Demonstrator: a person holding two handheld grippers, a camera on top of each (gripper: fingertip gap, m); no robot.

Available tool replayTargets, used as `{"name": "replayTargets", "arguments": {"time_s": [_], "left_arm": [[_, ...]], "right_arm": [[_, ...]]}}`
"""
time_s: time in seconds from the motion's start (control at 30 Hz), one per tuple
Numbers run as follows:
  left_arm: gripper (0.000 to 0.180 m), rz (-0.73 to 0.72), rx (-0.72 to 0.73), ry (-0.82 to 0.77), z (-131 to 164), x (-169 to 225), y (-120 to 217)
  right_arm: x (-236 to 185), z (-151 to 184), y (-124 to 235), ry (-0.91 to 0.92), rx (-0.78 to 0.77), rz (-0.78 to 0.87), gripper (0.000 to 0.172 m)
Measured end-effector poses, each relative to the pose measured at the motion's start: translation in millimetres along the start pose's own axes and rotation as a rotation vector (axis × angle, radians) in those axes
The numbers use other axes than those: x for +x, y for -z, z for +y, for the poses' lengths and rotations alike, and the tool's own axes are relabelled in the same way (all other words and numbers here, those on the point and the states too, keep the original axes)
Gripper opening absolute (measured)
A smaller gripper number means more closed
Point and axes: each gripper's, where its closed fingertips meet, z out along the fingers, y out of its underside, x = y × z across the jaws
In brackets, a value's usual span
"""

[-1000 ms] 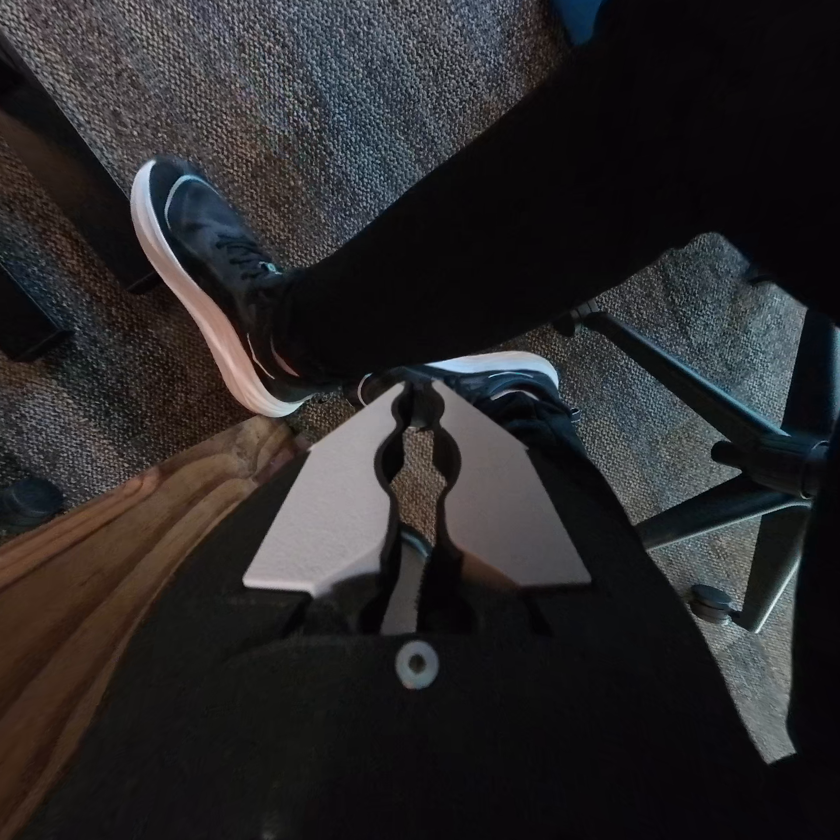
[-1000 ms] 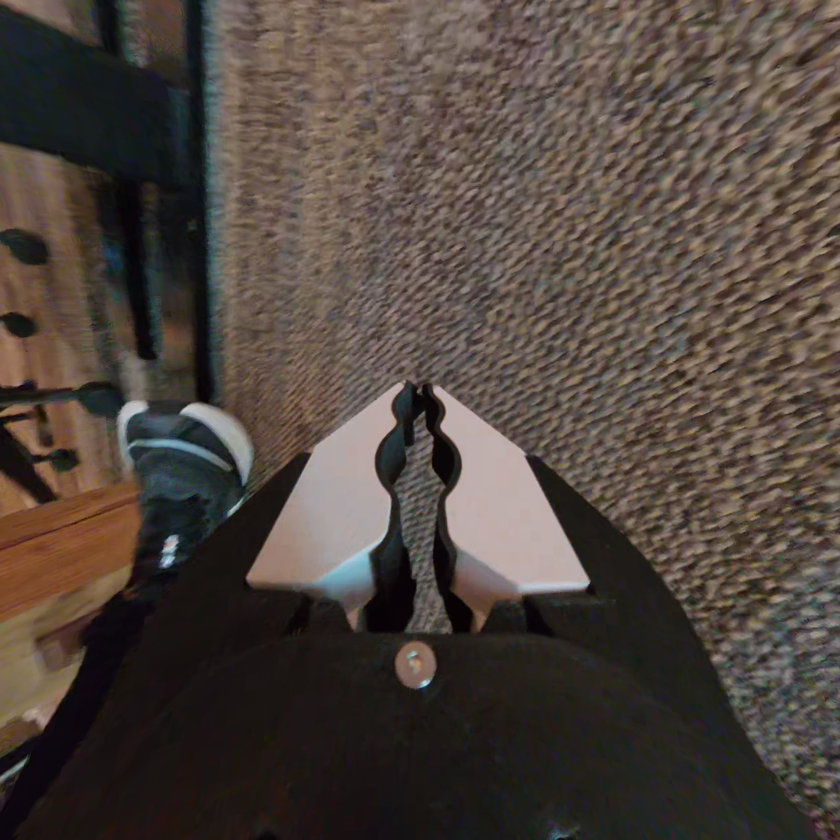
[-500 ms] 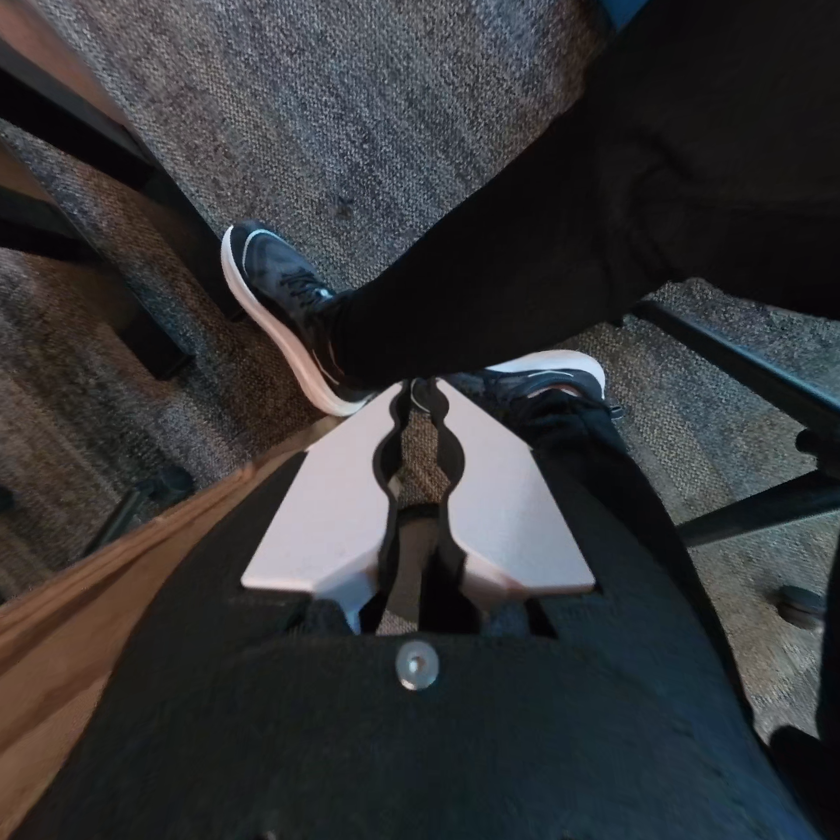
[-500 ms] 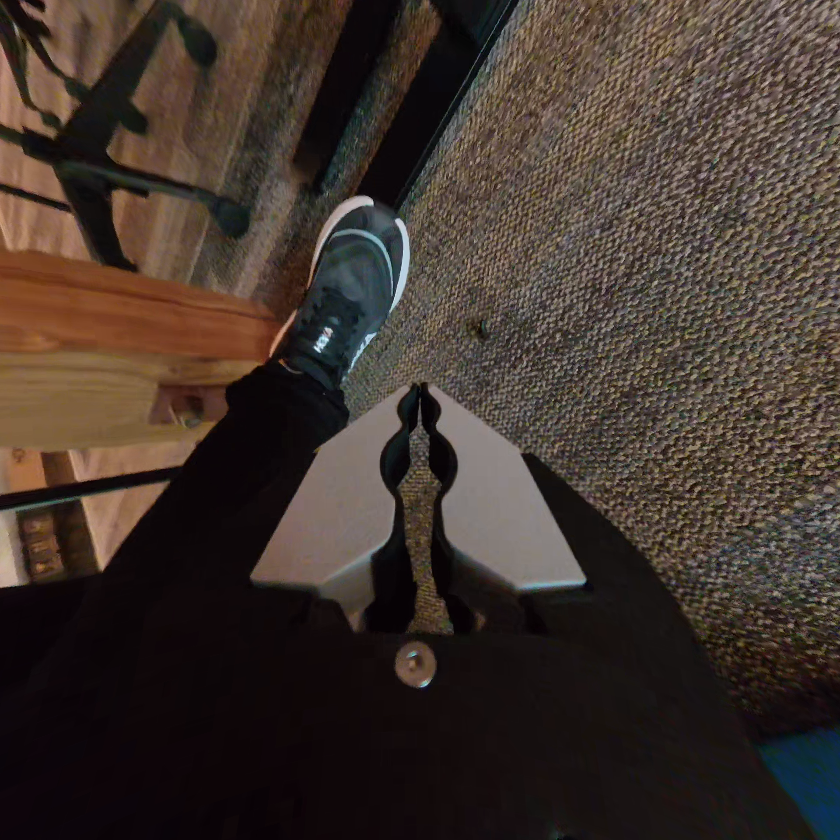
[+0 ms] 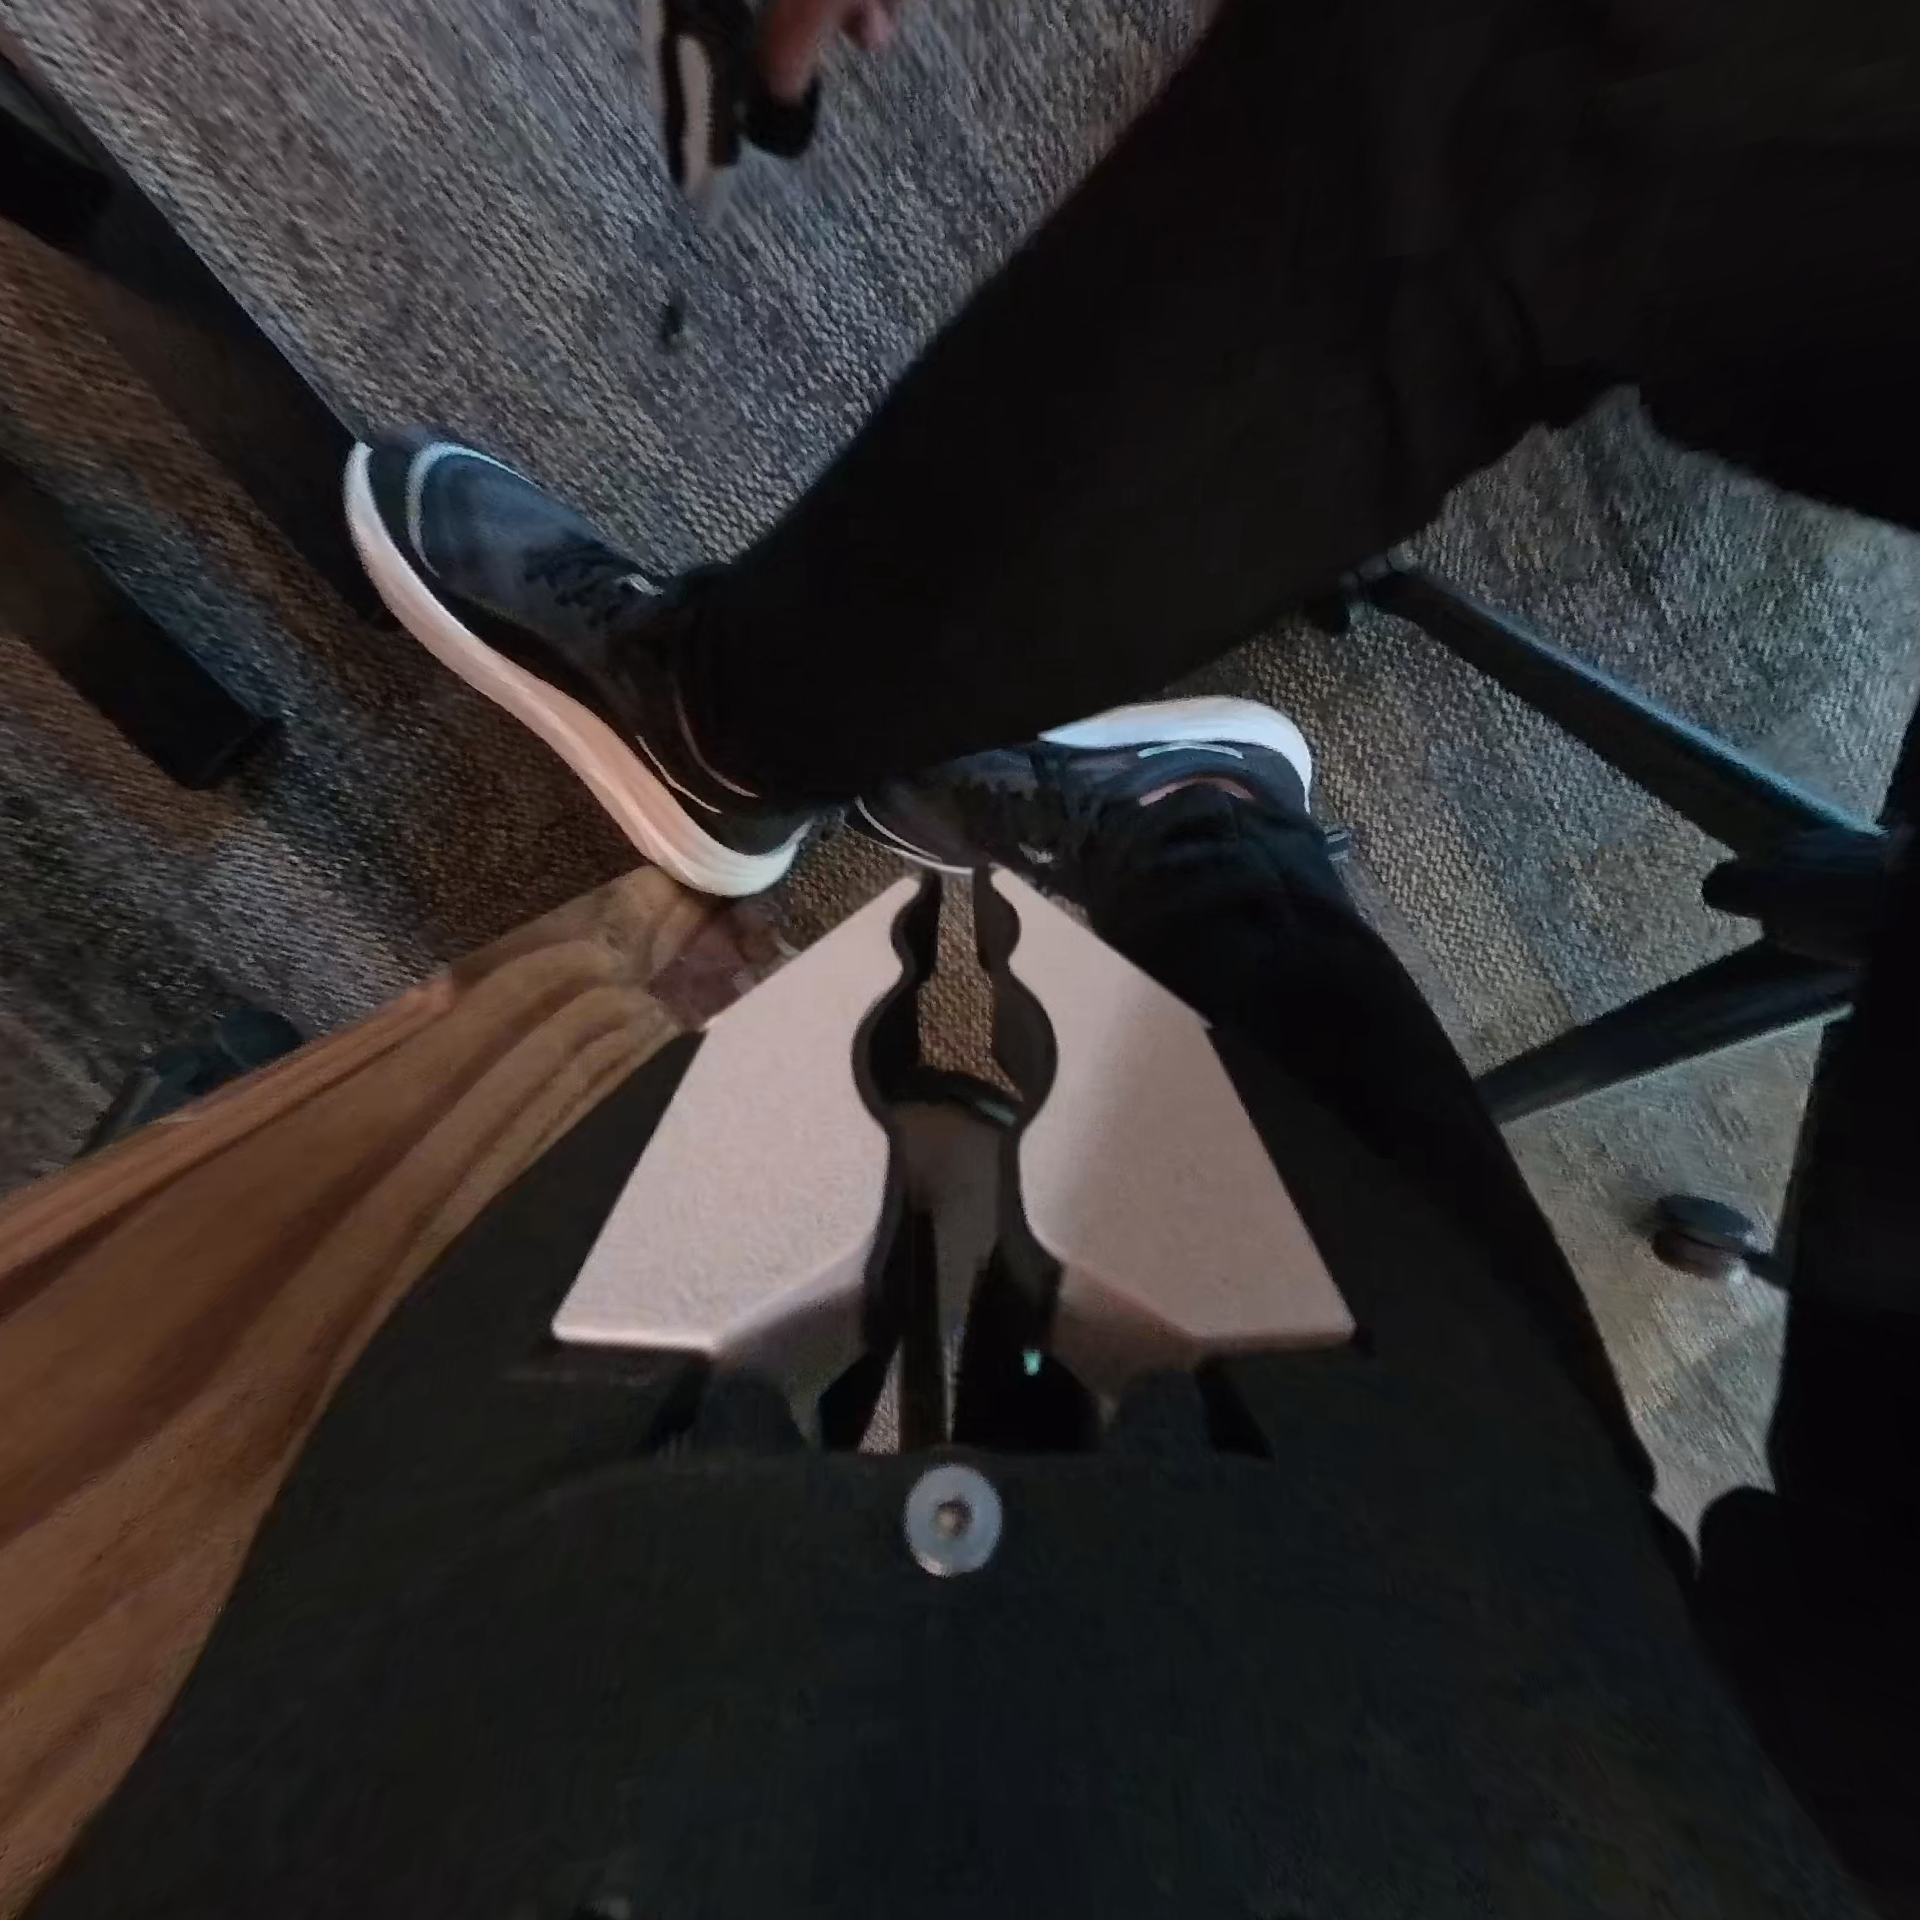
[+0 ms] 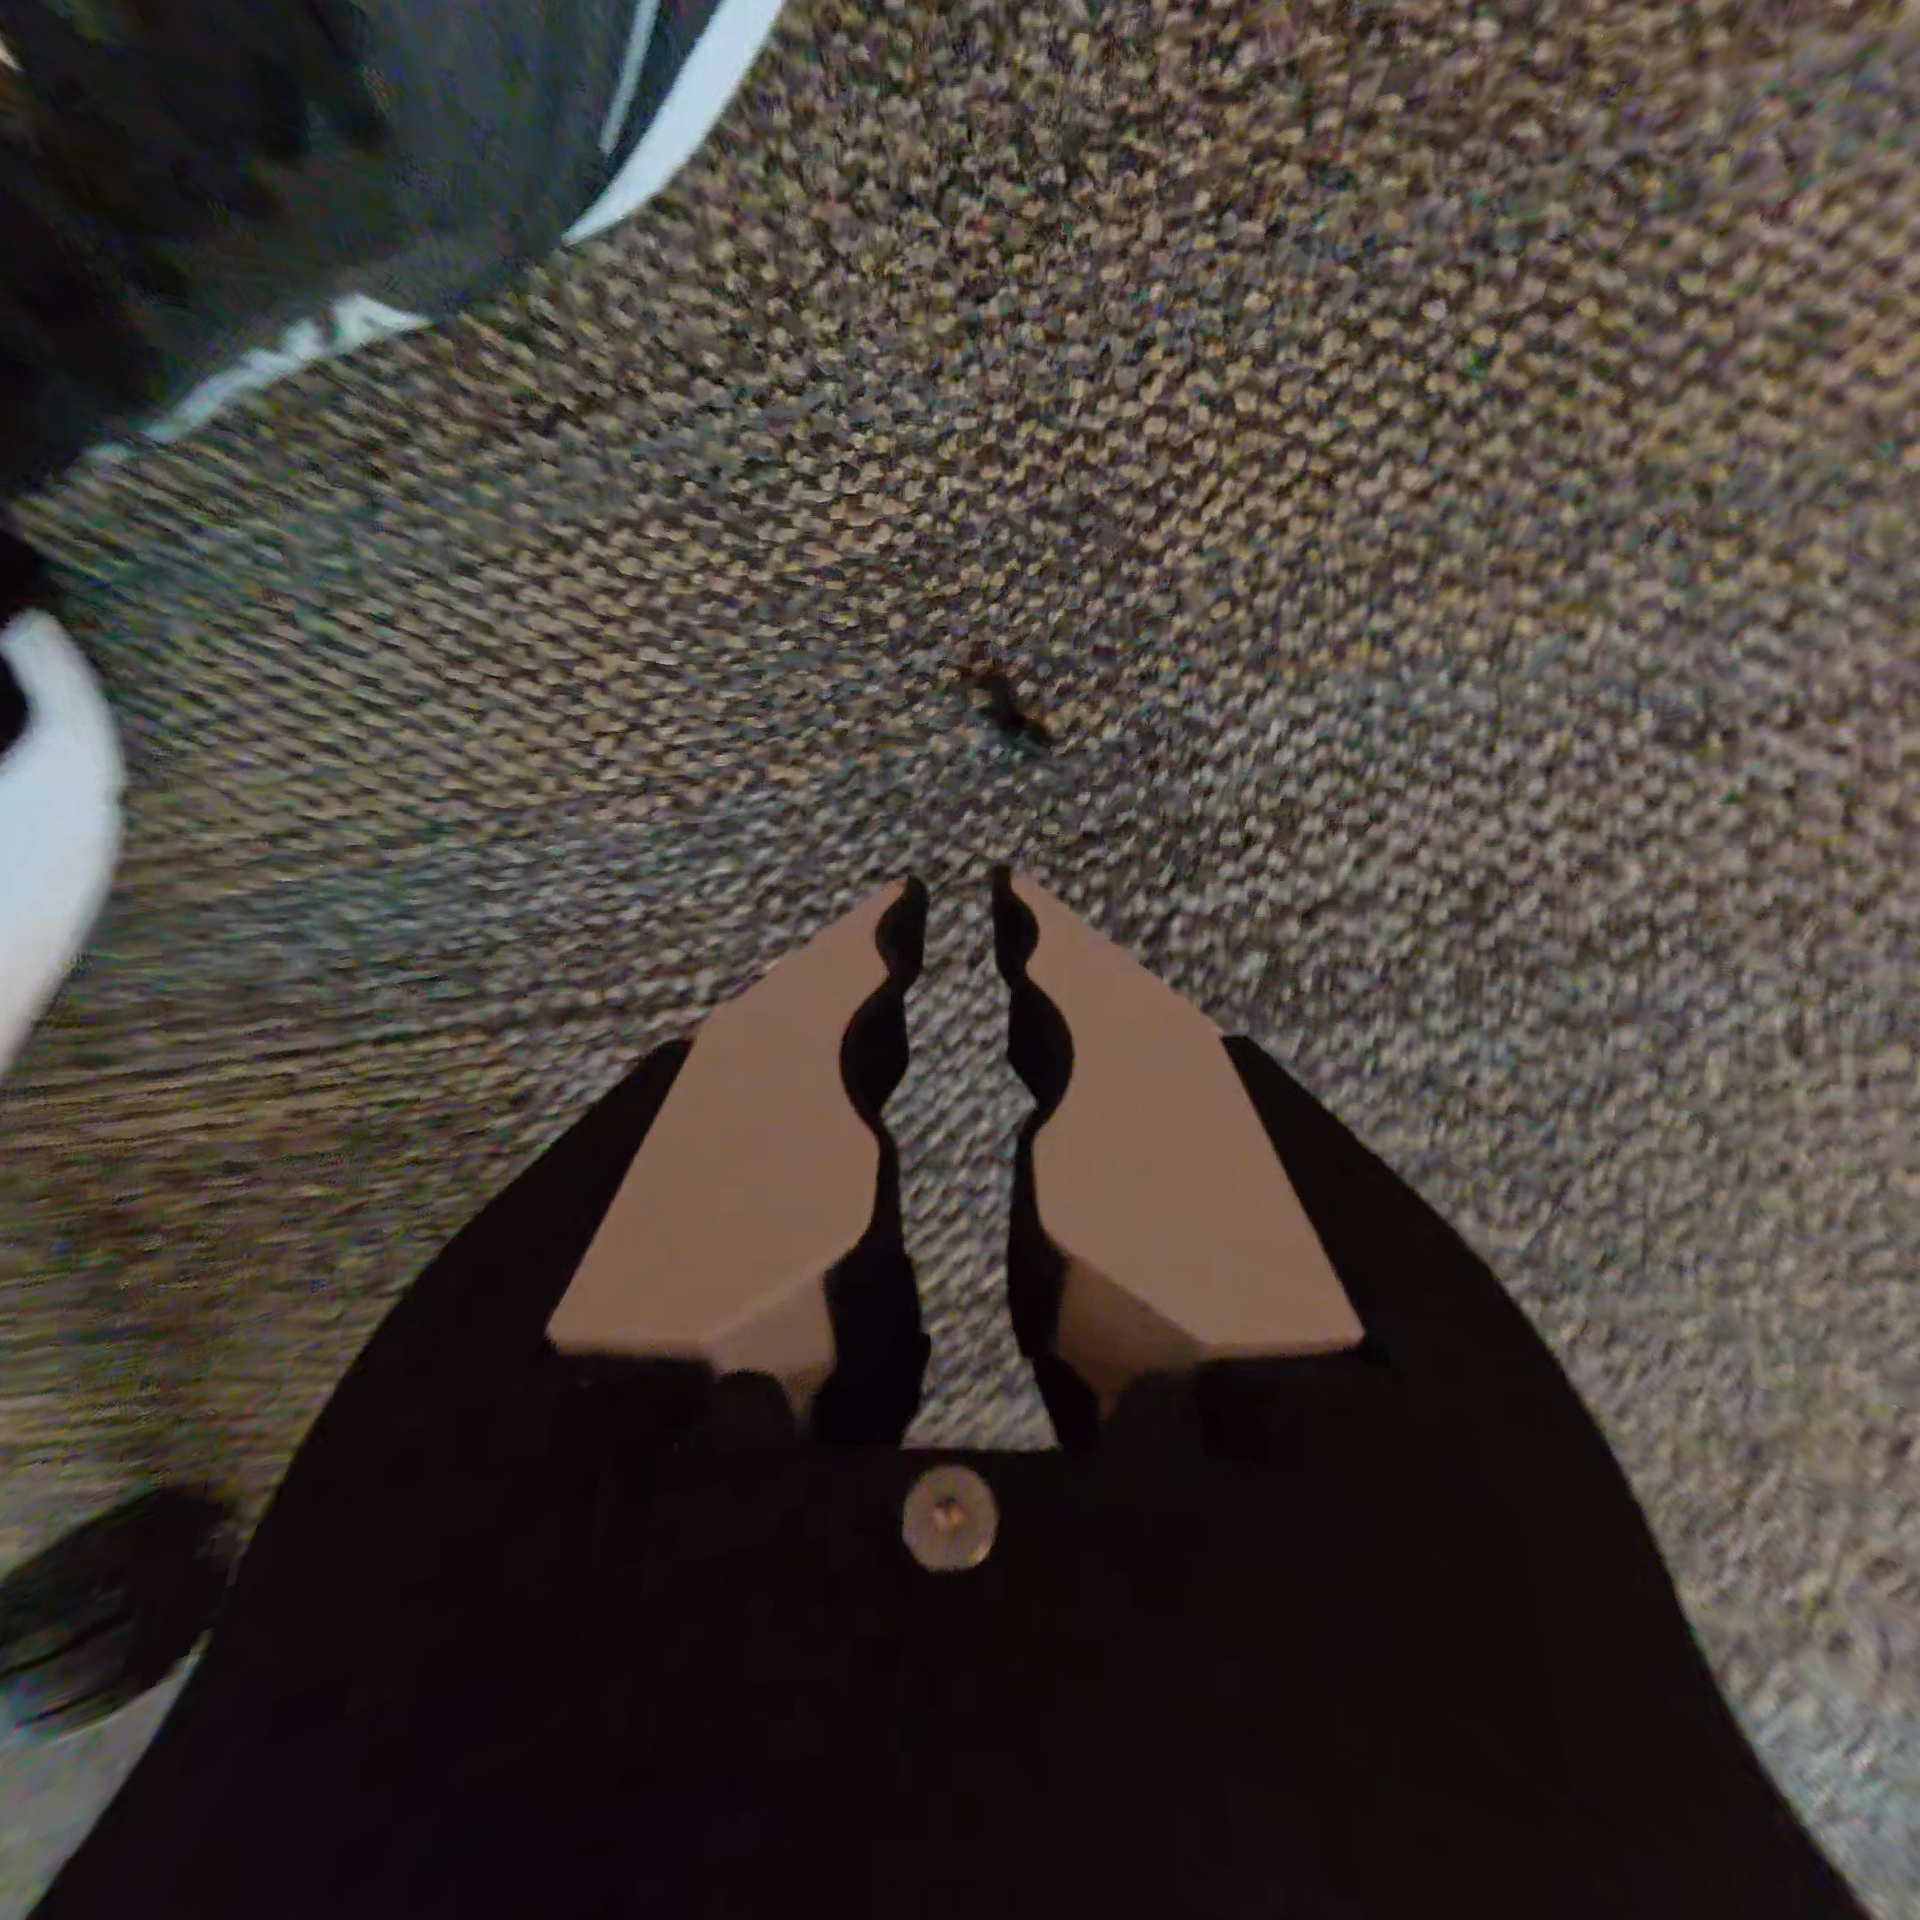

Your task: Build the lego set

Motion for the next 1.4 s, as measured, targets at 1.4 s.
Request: {"name": "replayTargets", "arguments": {"time_s": [1.4], "left_arm": [[0.007,0.072,0.050,-0.251,-54.5,41.6,18.6]], "right_arm": [[-71.8,-12.0,164.6,0.377,0.171,0.143,0.004]]}}
